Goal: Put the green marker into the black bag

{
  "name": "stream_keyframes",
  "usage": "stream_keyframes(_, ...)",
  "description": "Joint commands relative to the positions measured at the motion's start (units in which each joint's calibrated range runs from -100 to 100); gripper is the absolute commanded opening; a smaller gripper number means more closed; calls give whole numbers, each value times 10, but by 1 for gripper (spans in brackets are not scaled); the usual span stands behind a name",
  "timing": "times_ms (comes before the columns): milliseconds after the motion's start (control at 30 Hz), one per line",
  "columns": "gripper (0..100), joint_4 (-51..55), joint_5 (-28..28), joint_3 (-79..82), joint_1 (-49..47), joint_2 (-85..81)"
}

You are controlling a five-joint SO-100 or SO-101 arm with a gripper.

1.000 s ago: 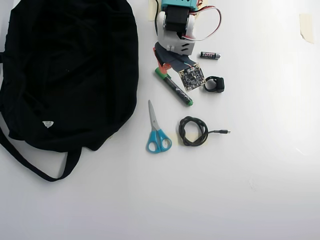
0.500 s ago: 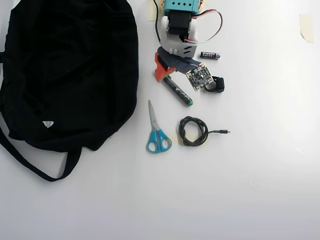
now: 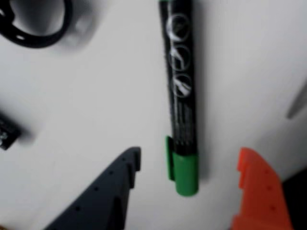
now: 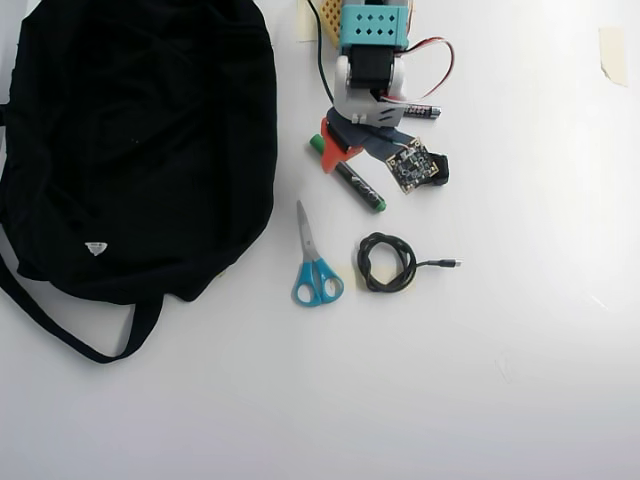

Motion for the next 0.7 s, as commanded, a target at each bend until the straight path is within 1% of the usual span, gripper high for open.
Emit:
stream_keyframes(0,27,-20,-3,-19,-6,25)
stream_keyframes(133,27,-46,-3,-20,-12,31)
stream_keyframes(233,29,-50,-3,-20,-11,31)
stream_keyframes(267,30,-51,-10,-20,-12,31)
stream_keyframes(667,31,-70,-13,-11,-26,31)
